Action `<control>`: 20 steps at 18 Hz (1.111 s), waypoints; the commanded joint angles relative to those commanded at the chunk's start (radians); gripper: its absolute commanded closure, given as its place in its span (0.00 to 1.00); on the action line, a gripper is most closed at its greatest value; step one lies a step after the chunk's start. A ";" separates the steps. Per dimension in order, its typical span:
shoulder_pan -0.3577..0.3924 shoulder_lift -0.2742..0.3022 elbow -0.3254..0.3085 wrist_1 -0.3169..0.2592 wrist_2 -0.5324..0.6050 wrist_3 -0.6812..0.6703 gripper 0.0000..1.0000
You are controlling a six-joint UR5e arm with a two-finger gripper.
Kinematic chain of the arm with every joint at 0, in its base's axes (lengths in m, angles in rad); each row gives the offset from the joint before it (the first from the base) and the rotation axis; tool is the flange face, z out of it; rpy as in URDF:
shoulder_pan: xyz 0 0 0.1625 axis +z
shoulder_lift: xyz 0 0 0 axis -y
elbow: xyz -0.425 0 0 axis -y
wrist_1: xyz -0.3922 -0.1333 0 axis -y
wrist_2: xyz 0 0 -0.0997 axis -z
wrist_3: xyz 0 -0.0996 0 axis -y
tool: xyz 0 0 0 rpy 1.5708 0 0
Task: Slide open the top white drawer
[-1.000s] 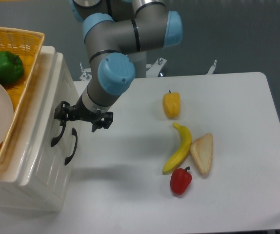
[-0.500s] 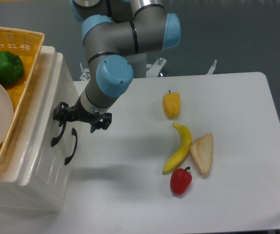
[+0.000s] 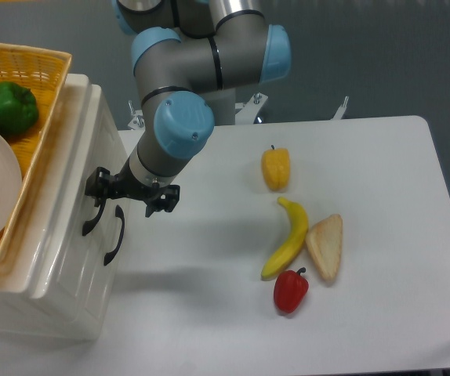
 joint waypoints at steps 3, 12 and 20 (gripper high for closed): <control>0.000 0.000 0.000 0.000 0.002 0.000 0.00; -0.018 0.000 -0.005 -0.002 0.037 0.046 0.00; -0.018 0.000 -0.006 -0.003 0.038 0.046 0.00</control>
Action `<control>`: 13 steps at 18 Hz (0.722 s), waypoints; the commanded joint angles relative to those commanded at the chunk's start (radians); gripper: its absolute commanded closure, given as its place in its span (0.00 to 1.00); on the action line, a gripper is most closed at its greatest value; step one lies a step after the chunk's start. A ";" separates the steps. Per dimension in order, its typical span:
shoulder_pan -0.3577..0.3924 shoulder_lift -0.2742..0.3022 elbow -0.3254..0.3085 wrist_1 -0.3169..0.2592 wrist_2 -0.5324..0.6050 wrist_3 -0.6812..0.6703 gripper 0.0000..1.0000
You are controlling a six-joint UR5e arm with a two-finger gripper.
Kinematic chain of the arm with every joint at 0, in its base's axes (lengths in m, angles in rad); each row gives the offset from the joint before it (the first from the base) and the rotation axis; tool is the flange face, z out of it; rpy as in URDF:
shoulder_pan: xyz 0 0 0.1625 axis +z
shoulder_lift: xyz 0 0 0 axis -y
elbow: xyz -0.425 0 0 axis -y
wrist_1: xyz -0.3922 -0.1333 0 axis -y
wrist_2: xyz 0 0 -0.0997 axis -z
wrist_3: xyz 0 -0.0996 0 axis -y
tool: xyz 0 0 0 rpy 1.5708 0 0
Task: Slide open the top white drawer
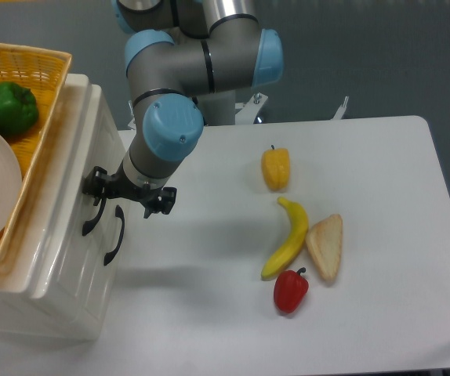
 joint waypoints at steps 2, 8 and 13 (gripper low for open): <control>0.003 0.000 0.000 0.000 0.000 0.000 0.00; 0.006 -0.006 0.002 -0.002 0.026 0.005 0.00; 0.012 -0.005 0.000 -0.003 0.049 0.005 0.00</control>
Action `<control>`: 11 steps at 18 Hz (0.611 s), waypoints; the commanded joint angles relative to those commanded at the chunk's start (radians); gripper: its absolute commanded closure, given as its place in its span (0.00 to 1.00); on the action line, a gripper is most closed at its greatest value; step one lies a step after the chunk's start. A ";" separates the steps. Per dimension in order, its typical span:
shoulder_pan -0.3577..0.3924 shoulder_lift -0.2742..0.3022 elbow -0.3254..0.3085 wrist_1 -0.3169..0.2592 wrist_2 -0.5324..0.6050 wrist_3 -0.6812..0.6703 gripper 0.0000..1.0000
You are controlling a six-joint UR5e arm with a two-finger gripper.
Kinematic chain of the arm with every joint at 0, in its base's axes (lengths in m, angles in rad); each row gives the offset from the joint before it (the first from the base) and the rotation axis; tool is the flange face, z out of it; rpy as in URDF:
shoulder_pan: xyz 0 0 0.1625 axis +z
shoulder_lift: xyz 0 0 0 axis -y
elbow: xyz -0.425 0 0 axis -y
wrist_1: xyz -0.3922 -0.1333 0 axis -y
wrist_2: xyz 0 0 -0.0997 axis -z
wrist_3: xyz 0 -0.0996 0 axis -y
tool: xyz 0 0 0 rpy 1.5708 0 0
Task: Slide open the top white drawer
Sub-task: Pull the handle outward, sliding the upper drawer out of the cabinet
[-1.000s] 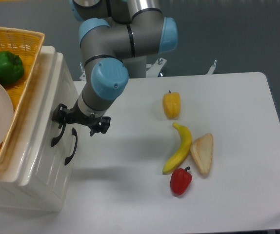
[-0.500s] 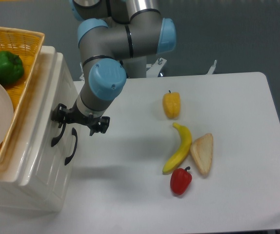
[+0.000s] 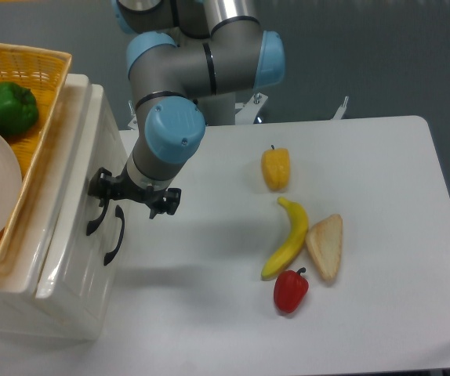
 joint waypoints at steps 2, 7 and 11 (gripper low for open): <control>0.005 0.000 0.006 0.000 0.000 0.000 0.00; 0.031 0.000 0.008 -0.006 0.000 0.000 0.00; 0.043 0.000 0.008 -0.005 0.000 0.000 0.00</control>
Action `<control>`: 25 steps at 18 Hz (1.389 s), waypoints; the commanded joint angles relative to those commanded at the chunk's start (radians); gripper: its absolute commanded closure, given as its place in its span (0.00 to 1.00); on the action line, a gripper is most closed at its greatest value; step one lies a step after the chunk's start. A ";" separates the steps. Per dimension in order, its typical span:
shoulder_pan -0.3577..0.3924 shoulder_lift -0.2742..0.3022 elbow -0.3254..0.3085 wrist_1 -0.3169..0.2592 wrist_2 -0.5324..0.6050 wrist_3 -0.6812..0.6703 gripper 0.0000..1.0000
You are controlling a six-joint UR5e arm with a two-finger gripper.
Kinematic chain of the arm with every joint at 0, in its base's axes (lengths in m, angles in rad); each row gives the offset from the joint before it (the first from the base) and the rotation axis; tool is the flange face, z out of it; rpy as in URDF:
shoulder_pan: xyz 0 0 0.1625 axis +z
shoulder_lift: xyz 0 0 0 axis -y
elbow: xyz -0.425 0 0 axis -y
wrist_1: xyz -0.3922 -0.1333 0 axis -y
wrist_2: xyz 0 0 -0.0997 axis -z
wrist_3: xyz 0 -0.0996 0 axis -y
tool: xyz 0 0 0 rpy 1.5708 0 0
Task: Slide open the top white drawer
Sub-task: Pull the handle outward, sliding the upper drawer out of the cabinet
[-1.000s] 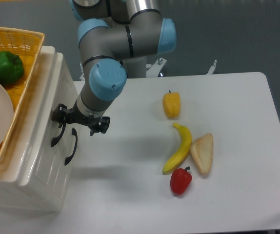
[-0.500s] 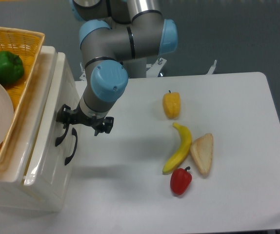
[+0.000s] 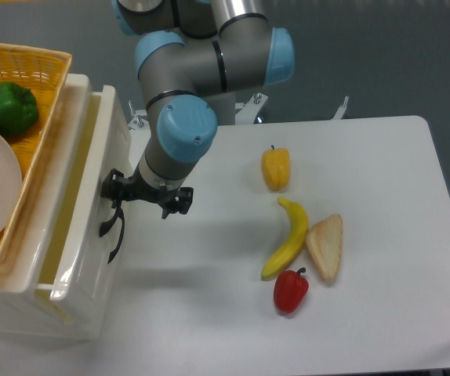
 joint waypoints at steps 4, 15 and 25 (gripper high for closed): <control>0.031 0.006 0.002 -0.003 0.000 0.000 0.00; 0.060 0.009 0.005 -0.002 0.002 0.020 0.00; 0.072 0.008 0.006 -0.003 0.021 0.020 0.00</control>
